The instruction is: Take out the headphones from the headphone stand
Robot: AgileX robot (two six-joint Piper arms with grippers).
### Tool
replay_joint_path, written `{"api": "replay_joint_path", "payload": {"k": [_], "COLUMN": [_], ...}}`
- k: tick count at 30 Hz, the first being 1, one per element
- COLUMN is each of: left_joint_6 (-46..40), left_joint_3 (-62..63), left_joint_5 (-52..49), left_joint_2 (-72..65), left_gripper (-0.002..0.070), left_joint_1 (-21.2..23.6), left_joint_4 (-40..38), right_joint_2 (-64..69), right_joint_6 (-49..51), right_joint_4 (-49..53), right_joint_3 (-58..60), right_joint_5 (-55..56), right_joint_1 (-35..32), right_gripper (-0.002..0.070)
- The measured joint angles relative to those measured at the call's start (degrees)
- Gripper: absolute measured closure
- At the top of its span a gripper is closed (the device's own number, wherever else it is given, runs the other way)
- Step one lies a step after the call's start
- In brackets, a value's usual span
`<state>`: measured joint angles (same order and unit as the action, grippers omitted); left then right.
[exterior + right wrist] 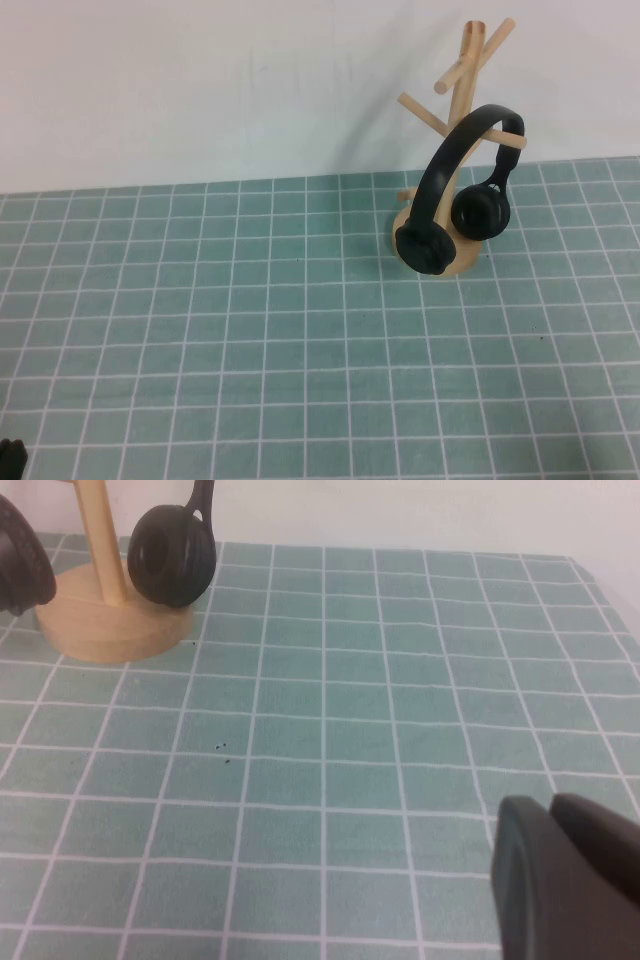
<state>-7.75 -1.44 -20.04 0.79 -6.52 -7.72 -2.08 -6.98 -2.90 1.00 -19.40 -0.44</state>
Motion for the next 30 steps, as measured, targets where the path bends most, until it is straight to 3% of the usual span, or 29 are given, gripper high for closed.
{"api": "replay_joint_path", "payload": {"k": [30], "left_joint_6": [0.0], "left_joint_3": [0.0], "left_joint_5": [0.0], "left_joint_2": [0.0], "left_gripper": [0.0678], "left_joint_1": [0.0], "left_joint_4": [0.0], "right_joint_2": [0.0], "right_joint_6": [0.0], "right_joint_4": [-0.3], "right_joint_3": [0.0], "right_joint_5": [0.7], "right_joint_1": [0.0], "right_gripper": [0.0682]}}
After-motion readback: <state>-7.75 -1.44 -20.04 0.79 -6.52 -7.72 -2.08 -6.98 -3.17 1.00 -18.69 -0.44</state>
